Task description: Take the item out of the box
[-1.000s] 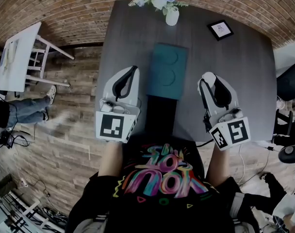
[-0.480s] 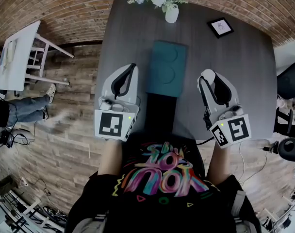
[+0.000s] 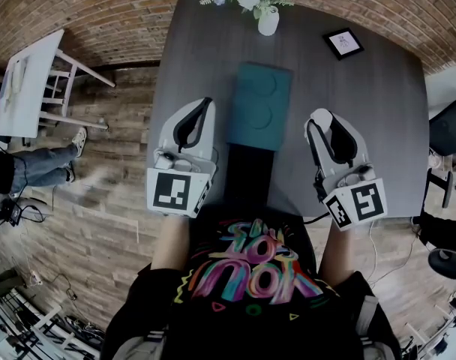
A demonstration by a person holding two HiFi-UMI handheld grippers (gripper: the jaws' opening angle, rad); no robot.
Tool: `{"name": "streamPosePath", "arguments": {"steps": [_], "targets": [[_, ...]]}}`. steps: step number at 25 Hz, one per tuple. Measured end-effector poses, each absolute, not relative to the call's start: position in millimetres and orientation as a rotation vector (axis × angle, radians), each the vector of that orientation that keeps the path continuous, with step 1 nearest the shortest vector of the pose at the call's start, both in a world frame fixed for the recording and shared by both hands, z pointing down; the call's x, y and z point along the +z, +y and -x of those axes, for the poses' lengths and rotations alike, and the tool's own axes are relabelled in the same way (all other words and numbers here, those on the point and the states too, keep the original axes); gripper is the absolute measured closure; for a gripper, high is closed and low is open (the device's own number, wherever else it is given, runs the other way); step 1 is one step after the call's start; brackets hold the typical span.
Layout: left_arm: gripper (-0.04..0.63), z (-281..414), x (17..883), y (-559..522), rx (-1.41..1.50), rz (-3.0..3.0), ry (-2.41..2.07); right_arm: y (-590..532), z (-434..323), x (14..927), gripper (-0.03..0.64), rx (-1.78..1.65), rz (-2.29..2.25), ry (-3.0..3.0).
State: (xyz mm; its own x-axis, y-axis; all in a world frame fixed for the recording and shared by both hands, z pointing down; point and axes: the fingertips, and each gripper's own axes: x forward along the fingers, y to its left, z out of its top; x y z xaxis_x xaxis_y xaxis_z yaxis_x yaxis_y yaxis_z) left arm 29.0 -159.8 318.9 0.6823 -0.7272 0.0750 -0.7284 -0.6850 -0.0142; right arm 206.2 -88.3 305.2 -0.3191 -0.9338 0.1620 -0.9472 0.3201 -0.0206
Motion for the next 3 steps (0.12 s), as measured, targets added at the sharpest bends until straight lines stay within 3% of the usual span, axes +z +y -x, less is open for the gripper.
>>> {"name": "streamPosePath", "arguments": {"steps": [3], "targets": [[0.597,-29.3,318.3,-160.6,0.122,-2.878,-1.234,-88.8,-205.3,304.6,0.485,0.168,-1.756,-2.453]]}}
